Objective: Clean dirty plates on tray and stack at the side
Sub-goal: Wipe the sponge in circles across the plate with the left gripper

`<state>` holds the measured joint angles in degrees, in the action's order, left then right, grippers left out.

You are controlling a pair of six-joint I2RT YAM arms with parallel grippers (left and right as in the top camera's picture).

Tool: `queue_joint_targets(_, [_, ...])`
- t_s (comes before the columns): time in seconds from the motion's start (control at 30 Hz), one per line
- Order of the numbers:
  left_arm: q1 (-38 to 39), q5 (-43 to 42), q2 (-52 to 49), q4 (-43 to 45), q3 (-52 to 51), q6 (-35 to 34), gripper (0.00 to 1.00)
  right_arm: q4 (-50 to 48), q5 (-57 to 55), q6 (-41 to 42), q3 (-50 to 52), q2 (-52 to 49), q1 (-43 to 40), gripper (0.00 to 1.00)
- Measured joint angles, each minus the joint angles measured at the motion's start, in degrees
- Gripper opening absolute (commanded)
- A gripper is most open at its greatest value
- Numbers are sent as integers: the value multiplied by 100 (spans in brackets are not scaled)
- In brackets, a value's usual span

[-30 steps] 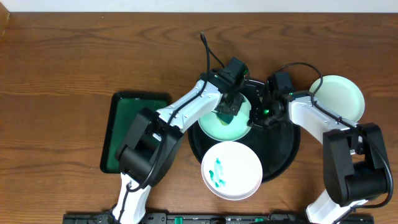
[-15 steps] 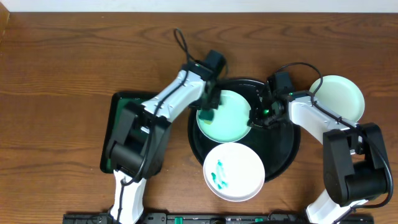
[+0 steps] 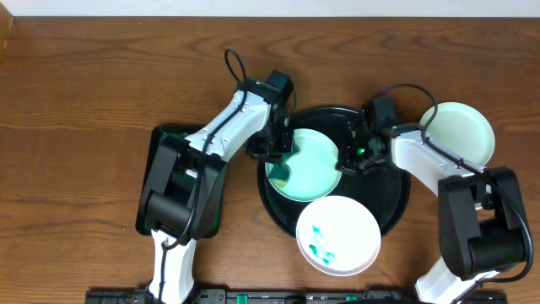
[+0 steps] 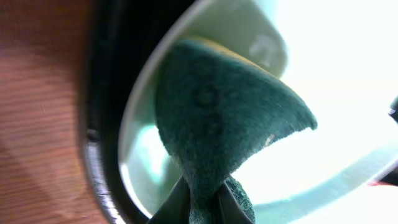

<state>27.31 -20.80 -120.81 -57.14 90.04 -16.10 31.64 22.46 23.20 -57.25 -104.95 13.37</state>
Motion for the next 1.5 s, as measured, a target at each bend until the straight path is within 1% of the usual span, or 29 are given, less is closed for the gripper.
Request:
queue_joint_targets(0.27, [125,-793,-177,136,0,251,7,2,2,0,0,0,0,1])
queue_joint_targets(0.43, [350,-1128,-337,463,0,308,7,28,-13,0,0,2,-2,1])
queue_joint_targets(0.6, [363,-1541,-382,925,0,313,7,39,-35,0,-2,9,-2,1])
queue_joint_targets(0.7, [348,-1593,-415,1158,0,299,7,44,-37,0,-2,9,-2,1])
queue_joint_targets(0.93, [321,-828,-398,992,28,212,7,79,-22,2,-2,9,-2,1])
queue_joint_targets(1.03, [289,-181,-345,695,103,37,7,83,-17,2,-2,9,-2,1])
queue_joint_targets(1.2, [76,448,-323,376,160,-264,7,83,-17,4,-2,9,-2,1])
queue_joint_targets(1.33, [-83,745,-315,208,184,-398,7,85,-17,4,-2,9,-2,1])
queue_joint_targets(1.5, [-57,879,-315,188,199,-490,7,85,-17,4,-2,9,-2,1])
